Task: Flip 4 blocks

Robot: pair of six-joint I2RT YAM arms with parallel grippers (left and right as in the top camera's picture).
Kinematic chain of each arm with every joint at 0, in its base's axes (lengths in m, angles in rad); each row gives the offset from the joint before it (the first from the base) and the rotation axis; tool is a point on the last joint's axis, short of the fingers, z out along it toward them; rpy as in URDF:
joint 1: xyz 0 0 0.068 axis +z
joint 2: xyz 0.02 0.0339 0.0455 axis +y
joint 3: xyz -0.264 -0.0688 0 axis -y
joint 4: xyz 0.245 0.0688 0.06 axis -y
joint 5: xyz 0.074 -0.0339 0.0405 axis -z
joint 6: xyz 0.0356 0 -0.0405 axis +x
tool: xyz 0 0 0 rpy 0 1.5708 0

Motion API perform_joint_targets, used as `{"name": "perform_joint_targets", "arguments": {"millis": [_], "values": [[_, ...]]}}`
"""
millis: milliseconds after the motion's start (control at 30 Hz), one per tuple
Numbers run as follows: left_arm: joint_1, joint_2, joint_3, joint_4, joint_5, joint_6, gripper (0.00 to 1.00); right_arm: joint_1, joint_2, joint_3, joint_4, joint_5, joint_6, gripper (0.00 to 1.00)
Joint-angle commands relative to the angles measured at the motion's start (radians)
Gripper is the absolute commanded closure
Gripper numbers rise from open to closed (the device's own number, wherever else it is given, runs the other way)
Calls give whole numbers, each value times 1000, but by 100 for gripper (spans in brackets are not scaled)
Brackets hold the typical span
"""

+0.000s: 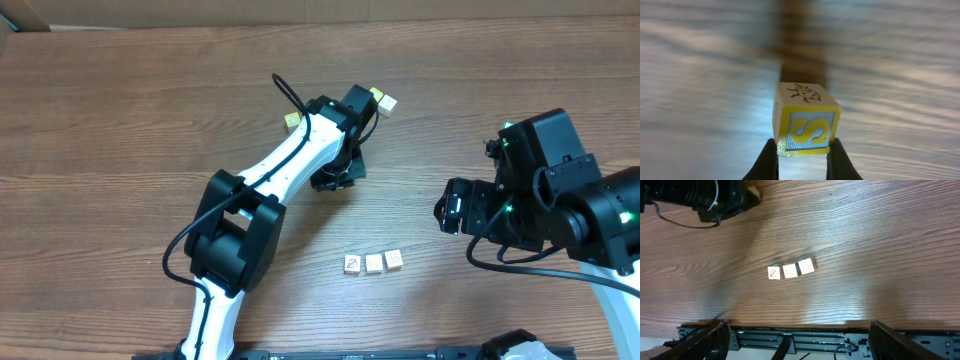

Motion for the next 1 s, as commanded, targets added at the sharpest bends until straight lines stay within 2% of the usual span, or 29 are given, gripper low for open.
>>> {"name": "perform_joint_targets", "arguments": {"millis": [0, 133, 333, 500, 600, 767, 800, 867, 967], "values": [[-14, -72, 23, -65, -164, 25, 95, -1, -9, 21, 2, -3, -7, 12], [-35, -132, 10, -142, -219, 13, 95, -1, -9, 21, 2, -2, -8, 11], [-69, -307, -165, -123, -241, -34, 95, -1, -9, 21, 2, -2, -8, 11], [-86, -539, -470, -35, -162, -104, 95, -1, -9, 21, 2, -2, -8, 12], [-129, -691, -676, 76, -82, -155, 95, -1, -9, 21, 2, -2, -8, 12], [-227, -847, -892, 213, -35, -262, 96, -1, -9, 21, 2, -3, -8, 12], [-245, -865, -917, 235, -45, -262, 92, -1, -9, 21, 2, -3, -8, 11], [-262, -883, -940, 277, -57, -278, 76, -1, -9, 21, 2, -3, -8, 11], [-256, -880, -936, 352, -67, -223, 57, -1, -9, 21, 2, -5, -7, 11]]}}
